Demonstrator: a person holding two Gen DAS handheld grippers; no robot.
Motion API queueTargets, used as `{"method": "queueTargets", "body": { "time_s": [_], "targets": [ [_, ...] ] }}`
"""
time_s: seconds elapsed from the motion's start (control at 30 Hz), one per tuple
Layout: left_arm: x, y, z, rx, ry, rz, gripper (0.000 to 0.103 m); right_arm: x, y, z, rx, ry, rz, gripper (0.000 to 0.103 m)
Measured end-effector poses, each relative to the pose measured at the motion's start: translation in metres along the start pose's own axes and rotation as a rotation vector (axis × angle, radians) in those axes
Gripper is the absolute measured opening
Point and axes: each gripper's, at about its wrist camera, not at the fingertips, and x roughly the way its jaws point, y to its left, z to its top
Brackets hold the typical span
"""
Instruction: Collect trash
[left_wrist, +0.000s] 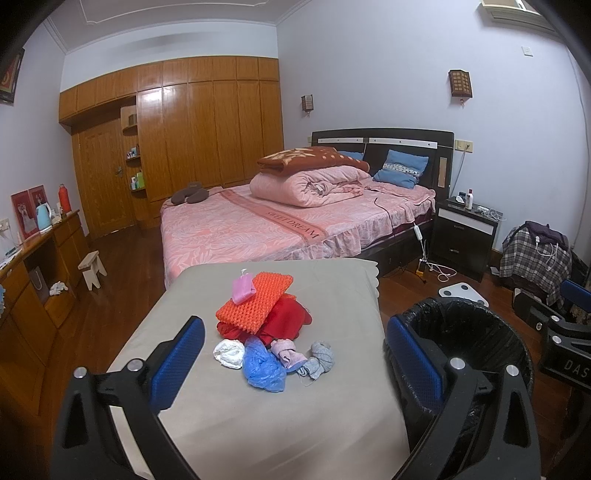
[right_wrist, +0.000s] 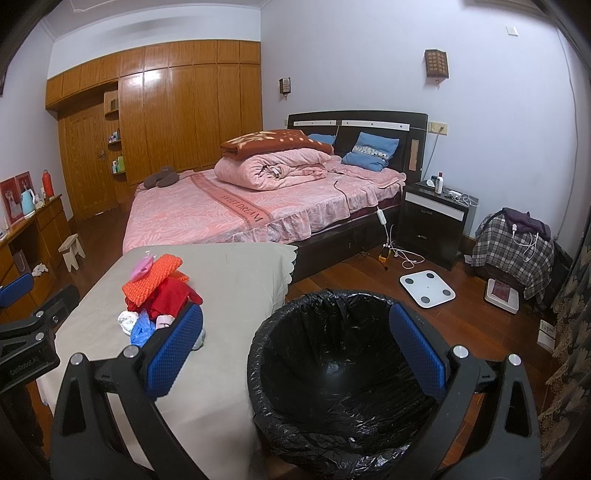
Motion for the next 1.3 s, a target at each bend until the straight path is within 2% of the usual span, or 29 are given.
{"method": "queueTargets", "body": {
  "time_s": [0.6,0.77,0.93,1.03,1.3],
  "targets": [
    [0.001,0.003,-0.002,-0.004,0.006,0.0,0.097,0.008,0.001,-0.007,0.001,0.004,0.004,0.098],
    [0.002,0.009,-0.004,-0.009,0.014,0.003,0.097,0.019,0.018,-0.022,-0.004,0.011,0.014,0.098],
    [0.014,0.018,-0.008,-0.019,0.02,0.013,0.097,0.025,0.024,-0.015,-0.02,0.004,0.036,0.098],
    [0.027,0.031,-0.015,-0.043,0.037,0.029,0.097,0.036,0.034,-0.015,-0.029,0.007,0.059,0.098],
    [0.072,0.081,-0.044,-0.06,0.089,0.114,0.097,0.098,0.073,-0.028,-0.058,0.08,0.145,0.098]
  ]
}}
